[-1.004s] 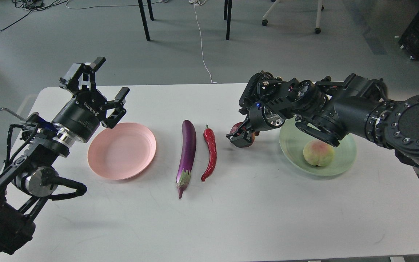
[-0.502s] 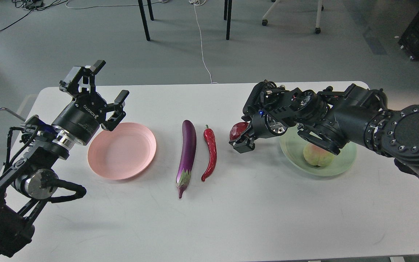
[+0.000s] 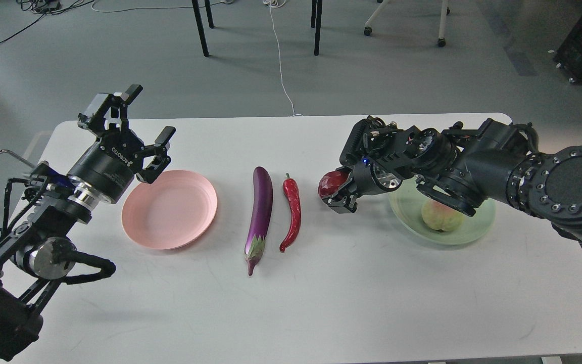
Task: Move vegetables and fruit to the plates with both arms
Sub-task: 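Place the pomegranate on the green plate beside the peach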
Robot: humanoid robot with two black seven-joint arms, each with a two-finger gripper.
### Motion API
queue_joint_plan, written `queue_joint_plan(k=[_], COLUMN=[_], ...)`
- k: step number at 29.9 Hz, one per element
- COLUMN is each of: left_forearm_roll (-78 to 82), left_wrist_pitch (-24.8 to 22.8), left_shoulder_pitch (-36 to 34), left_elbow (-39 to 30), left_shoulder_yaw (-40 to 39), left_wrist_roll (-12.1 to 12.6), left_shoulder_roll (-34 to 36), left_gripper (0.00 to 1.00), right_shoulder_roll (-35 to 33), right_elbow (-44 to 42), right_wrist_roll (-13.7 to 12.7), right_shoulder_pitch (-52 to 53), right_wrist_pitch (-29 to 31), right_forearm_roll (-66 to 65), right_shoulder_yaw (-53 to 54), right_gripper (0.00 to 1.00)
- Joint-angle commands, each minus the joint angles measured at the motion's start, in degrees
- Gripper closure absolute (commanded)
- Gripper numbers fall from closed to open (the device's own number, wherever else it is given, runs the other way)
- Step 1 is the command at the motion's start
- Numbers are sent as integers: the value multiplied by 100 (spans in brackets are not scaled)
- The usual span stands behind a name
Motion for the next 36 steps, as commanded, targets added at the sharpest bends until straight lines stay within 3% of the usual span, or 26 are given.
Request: queue_joint_plan(k=[1, 5, 11, 19, 21, 24, 26, 28, 30, 31, 36], left_forearm_roll=[-9, 0, 0, 0, 0, 0, 9, 9, 9, 18, 88], left_wrist_pitch=[9, 17, 18, -9, -18, -18, -18, -18, -18, -18, 17], left_shoulder_pitch=[1, 1, 1, -8, -8, -8, -8, -8, -8, -8, -43], left_elbow=[-33, -103, -130, -130, -130, -130, -130, -130, -130, -130, -130], left_shoulder_yaw=[0, 0, 8, 17, 17, 17, 17, 26, 26, 26, 26], left_wrist_roll=[9, 9, 9, 9, 9, 9, 9, 9, 9, 17, 9], left_shoulder_roll=[13, 5, 4, -4, 4, 4, -4, -4, -4, 4, 57], left_gripper=[1, 1, 1, 1, 1, 1, 1, 1, 1, 1, 1], right_shoulder_roll=[-496, -1358, -2422, -2634, -2616, -2581, -2581, -2572, -2572, -2590, -2686], right_elbow=[437, 939, 1019, 940, 896, 729, 720, 729, 729, 755, 817], right_wrist_roll=[0, 0, 0, 0, 0, 0, 0, 0, 0, 0, 0], right_shoulder_pitch=[479, 753, 595, -99, -170, -258, -275, -275, -275, -267, -179], right_wrist_pitch=[5, 14, 14, -197, -197, -223, -267, -302, -302, -337, -329], right_forearm_roll=[-3, -82, -346, -354, -354, -346, -346, -346, -346, -328, -232], right_shoulder_yaw=[13, -14, -40, -5, -5, 21, 30, 39, 39, 65, 520], right_gripper=[69, 69, 67, 65, 58, 32, 22, 15, 15, 6, 4])
